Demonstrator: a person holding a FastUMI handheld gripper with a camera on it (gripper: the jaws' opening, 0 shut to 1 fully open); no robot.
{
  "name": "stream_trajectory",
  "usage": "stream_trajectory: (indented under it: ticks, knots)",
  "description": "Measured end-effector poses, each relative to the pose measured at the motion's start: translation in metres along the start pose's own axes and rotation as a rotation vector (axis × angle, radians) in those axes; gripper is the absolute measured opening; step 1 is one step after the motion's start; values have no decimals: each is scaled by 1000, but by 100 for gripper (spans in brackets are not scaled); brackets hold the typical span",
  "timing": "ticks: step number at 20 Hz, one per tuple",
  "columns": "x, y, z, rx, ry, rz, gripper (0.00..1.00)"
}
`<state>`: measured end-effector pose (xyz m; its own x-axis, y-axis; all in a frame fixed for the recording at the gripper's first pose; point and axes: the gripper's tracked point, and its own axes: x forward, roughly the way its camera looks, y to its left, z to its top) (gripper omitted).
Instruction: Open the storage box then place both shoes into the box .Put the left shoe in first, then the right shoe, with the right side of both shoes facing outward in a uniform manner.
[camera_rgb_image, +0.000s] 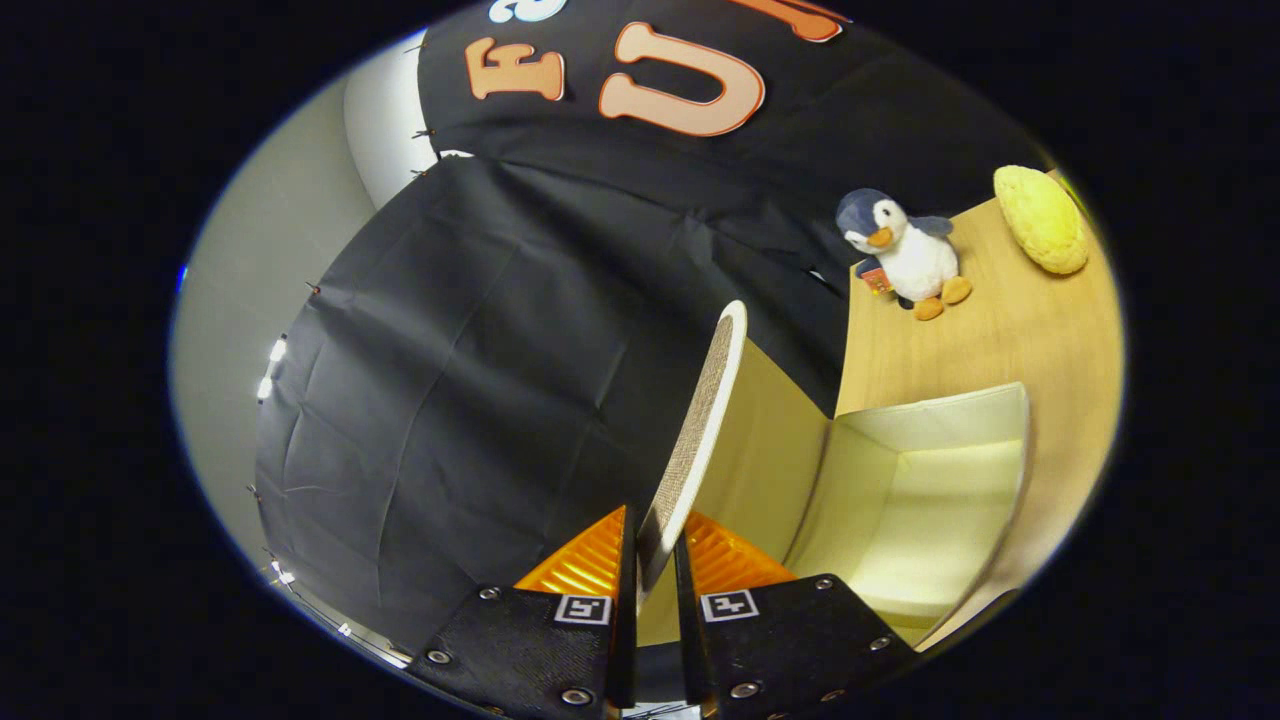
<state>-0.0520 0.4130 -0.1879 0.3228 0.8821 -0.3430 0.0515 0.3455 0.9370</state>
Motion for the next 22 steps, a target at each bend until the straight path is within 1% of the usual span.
stream_trajectory:
  ticks: [2,4,5,6,7,8,10,11,12,14,17,20,22]
  knots:
    - [19,9,-5,-34,9,-18,18]
    - [39,14,-13,-40,32,-38,18]
    - [48,15,-18,-34,49,-50,20]
    - [55,16,-23,-30,64,-54,28]
    - [58,16,-28,-29,71,-58,31]
    - [64,17,-32,-35,71,-65,41]
    - [66,10,-31,-86,44,-110,62]
    - [64,2,-30,-120,34,-138,66]
    - [60,-8,-30,-148,31,-165,73]
    - [49,-26,-28,-177,31,-208,78]
    - [21,-53,-16,-206,-7,-273,80]
    - [-14,-91,-7,-258,-39,-378,83]
    - [-48,-123,-3,-298,-53,-463,84]
